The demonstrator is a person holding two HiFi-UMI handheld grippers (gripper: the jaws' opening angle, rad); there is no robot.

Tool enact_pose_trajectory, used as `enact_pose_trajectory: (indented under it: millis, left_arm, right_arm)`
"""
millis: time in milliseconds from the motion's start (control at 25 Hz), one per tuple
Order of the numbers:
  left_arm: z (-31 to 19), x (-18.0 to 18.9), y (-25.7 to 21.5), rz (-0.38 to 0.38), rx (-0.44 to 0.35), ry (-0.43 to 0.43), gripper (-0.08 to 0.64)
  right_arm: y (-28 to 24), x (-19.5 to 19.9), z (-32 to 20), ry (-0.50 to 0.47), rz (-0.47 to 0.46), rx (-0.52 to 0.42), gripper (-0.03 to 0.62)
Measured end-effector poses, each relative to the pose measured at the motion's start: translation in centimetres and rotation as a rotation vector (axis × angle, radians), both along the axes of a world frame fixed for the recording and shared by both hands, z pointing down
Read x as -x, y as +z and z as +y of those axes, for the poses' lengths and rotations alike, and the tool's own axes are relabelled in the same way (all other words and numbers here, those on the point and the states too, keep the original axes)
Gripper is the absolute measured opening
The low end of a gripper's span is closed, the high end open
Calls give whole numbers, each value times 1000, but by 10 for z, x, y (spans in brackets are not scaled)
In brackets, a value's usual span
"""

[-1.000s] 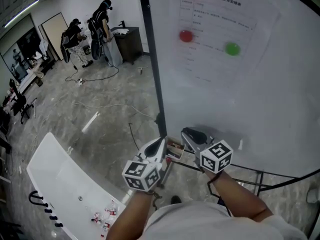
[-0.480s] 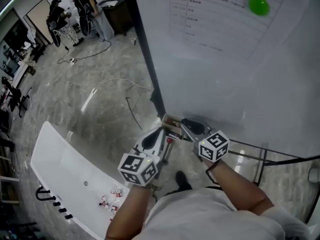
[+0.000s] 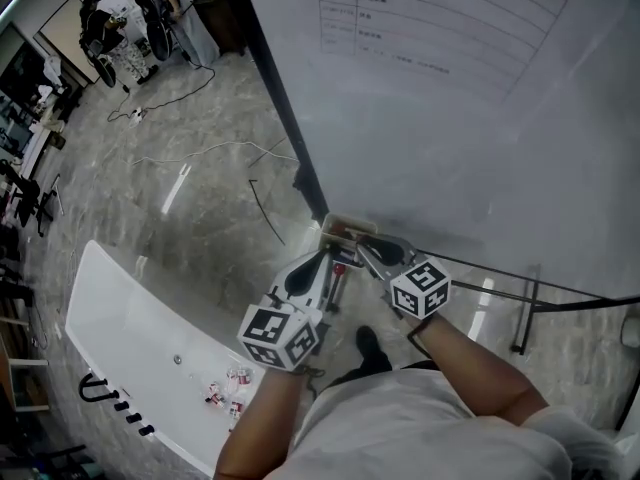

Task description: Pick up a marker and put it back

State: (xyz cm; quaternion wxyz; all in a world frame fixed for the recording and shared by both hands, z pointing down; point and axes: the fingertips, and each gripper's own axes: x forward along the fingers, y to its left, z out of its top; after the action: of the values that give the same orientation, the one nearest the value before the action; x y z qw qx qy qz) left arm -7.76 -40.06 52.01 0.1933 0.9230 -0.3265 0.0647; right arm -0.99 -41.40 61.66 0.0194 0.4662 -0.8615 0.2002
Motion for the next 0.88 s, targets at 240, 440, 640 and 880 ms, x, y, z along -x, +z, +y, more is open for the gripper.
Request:
enact_pose_trajectory:
  millis: [240, 440, 640, 880]
  left_arm:
    - [3, -5, 1, 0, -2, 10, 2]
    - [4, -11, -9, 9, -19, 20, 2]
    - [0, -17, -21, 27, -49, 24, 2]
    - [2, -25, -50, 46, -92, 25, 2]
  right_arm:
    - [-8, -1, 2, 0, 5, -17, 100]
    - [-31, -11, 2, 16, 24, -61, 101]
    - [-67, -18, 0, 21, 40, -136, 100]
    - [-117, -23, 8, 9, 79, -192, 12]
